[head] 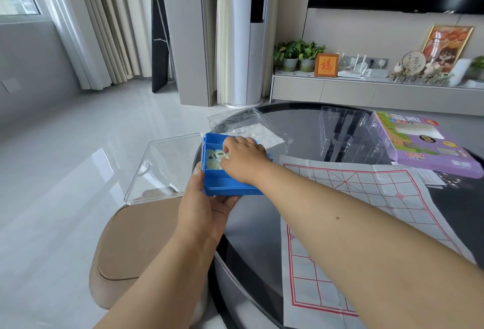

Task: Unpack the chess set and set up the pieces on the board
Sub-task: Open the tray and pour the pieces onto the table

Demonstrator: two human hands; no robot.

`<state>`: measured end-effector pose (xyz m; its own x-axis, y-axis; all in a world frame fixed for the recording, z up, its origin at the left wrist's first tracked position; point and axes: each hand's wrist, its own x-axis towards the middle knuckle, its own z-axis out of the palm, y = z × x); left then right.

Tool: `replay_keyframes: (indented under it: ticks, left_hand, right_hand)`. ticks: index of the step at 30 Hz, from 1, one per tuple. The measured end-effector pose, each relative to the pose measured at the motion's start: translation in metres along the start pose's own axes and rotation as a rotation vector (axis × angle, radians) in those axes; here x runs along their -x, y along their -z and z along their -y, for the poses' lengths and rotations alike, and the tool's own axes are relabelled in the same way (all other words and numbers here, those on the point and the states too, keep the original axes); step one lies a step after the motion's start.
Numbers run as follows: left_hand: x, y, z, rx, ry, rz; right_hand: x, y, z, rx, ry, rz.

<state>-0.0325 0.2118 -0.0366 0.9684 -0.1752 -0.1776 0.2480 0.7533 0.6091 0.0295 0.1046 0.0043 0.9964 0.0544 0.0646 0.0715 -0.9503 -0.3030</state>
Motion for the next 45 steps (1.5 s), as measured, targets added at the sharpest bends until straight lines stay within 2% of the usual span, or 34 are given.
replay_keyframes:
  ticks: [6,24,30,37,40,45]
  left_hand:
    - [0.001,0.0,0.003,-0.02,0.018,-0.006]
    - [0.001,0.007,0.0,0.038,-0.025,-0.032]
    - [0.0,0.008,-0.002,0.065,-0.037,-0.052]
    - [-0.001,0.01,-0.001,0.073,-0.018,-0.068]
    - [-0.001,0.01,-0.001,0.053,-0.021,-0.061]
    - [0.001,0.008,-0.004,0.073,-0.04,-0.063]
  right_hand:
    - [-0.002,0.001,-0.002,0.052,-0.052,0.094]
    - [-0.003,-0.002,0.006,0.146,-0.018,0.002]
    - [-0.003,-0.003,0.013,0.177,0.06,-0.02]
    - [-0.007,-0.006,0.009,0.11,0.068,0.028]
    - [-0.01,-0.009,0.008,0.087,0.042,-0.002]
    - [-0.01,-0.009,0.007,0.004,0.038,-0.15]
